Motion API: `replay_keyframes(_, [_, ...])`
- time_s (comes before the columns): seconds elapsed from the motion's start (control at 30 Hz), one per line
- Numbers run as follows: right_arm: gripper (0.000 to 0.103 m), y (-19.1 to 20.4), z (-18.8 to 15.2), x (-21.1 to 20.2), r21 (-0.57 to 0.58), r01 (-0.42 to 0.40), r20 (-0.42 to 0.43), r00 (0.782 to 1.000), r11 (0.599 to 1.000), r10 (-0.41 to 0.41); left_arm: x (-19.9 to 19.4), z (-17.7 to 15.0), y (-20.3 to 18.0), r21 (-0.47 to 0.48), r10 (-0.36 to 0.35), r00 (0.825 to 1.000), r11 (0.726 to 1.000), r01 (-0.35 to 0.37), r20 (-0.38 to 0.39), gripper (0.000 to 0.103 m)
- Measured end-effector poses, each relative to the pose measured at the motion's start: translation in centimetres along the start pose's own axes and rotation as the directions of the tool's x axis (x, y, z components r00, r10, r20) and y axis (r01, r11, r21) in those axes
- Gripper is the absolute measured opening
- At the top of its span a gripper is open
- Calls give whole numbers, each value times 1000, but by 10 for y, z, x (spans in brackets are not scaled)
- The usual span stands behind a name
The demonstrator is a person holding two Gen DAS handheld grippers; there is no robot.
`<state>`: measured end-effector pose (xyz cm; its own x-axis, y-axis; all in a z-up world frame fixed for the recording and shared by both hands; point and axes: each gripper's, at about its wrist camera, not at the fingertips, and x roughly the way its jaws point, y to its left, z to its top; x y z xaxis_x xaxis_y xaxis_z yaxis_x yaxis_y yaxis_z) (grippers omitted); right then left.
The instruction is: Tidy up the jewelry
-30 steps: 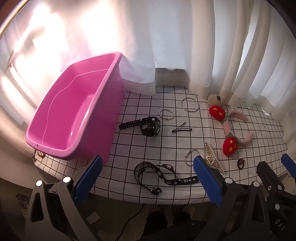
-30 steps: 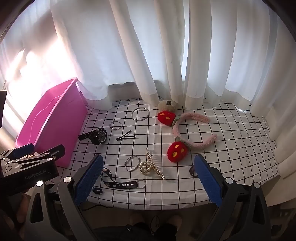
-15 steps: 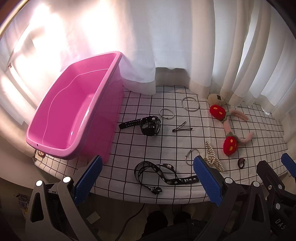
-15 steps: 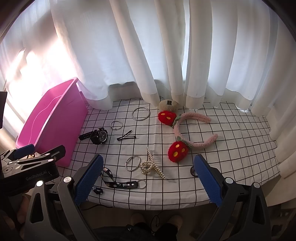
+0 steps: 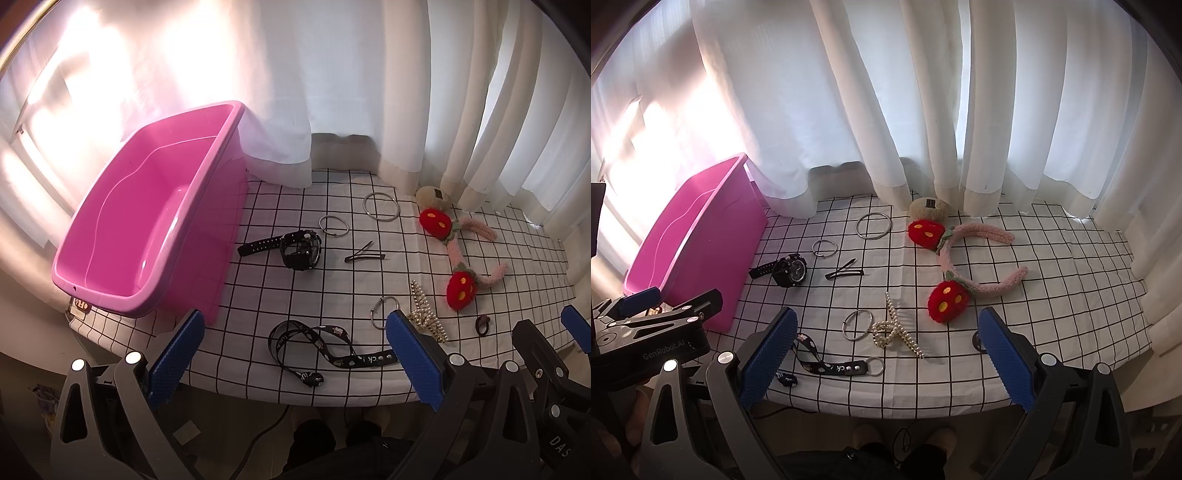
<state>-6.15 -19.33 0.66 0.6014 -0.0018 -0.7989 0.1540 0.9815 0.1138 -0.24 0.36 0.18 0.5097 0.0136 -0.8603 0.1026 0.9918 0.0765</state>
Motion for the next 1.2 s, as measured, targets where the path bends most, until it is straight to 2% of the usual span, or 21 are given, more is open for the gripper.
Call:
replay_keyframes(0.77, [94, -4, -3, 2, 19, -11, 9, 1000, 1000, 11, 2, -3, -2, 2, -2, 1000, 1000, 2, -6, 97])
replay_keyframes(0.93, [94, -12, -11, 9, 38, -7, -13, 1000, 999, 7, 12, -11, 1, -16, -10, 999, 1000, 9, -37, 97])
replay_keyframes(1.1, [94, -27, -22, 19, 63, 0, -45, 999, 998, 3, 28, -24, 7, -60, -55, 995, 997, 50, -81, 97])
replay_keyframes(1.2, [94, -38, -31, 27, 77, 2, -66, 998, 997, 4, 42, -35, 9, -62, -33, 993, 998, 26, -115, 97])
